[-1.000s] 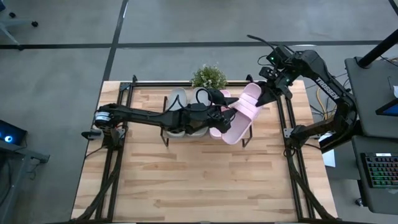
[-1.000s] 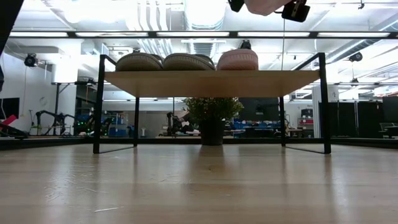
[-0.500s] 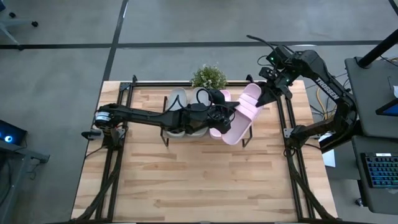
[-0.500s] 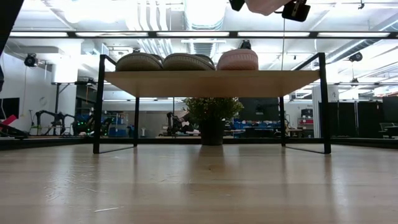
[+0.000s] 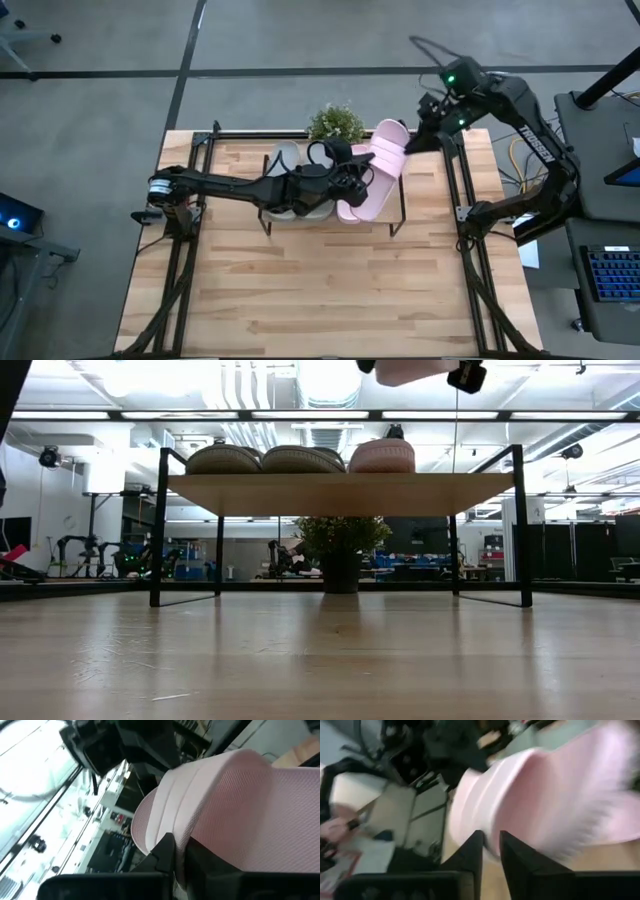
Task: Pick and place slides into the shelf
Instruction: Put the right pink slipper on the shelf
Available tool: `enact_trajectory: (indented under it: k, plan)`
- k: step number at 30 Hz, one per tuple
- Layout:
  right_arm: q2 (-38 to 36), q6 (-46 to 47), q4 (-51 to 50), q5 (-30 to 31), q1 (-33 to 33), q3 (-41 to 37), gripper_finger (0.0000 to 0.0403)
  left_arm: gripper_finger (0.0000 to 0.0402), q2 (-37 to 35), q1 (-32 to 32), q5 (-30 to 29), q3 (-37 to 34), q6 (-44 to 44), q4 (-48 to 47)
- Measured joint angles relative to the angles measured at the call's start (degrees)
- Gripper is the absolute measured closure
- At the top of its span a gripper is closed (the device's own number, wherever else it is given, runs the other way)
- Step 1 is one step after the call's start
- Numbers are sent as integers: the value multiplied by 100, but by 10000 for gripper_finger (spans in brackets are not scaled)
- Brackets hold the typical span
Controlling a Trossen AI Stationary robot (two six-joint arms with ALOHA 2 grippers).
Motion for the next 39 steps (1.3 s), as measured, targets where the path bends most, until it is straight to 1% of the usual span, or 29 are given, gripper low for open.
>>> enact_trajectory:
  k: [2,4,6,9,11,12,15,19,22,26,30,33,36,39]
  plan:
    - [-19,266,269,263,-17,174,331,400,-8,-52,-197,13,2,16]
    - [-21,506,397,698,-17,326,311,400,-8,-121,-297,15,2,-10]
    - [-18,718,485,1274,-13,481,291,400,-8,-203,-403,13,-10,-11]
    - [-28,909,604,2290,-16,702,268,401,-8,-348,-653,13,-98,32]
    - [-33,958,643,2754,-28,834,256,401,-8,-418,-863,13,-371,24]
    - [-35,960,688,2891,-28,890,252,401,-8,-445,-914,13,-503,15]
    - [-46,980,864,2988,-13,1001,243,401,-6,-473,-1261,38,-940,49]
    - [-46,1041,1000,2996,-17,1047,242,401,99,-452,-1774,68,-1944,109]
    - [-57,990,1032,3003,-17,1048,246,401,310,-410,-1867,66,-2362,134]
    - [-55,858,1037,2988,-13,1039,251,401,737,-360,-2061,61,-2376,525]
    - [-66,843,1014,2961,-17,1039,255,401,1157,-306,-2190,161,-2242,705]
    - [-68,746,998,2942,-15,1037,254,401,1479,-296,-2073,444,-2227,1110]
    - [-68,692,1000,2943,-17,1037,252,401,1714,-298,-1865,806,-2261,1240]
    - [-68,652,1000,2944,-17,1037,254,402,1913,-299,-1665,1005,-2267,1247]
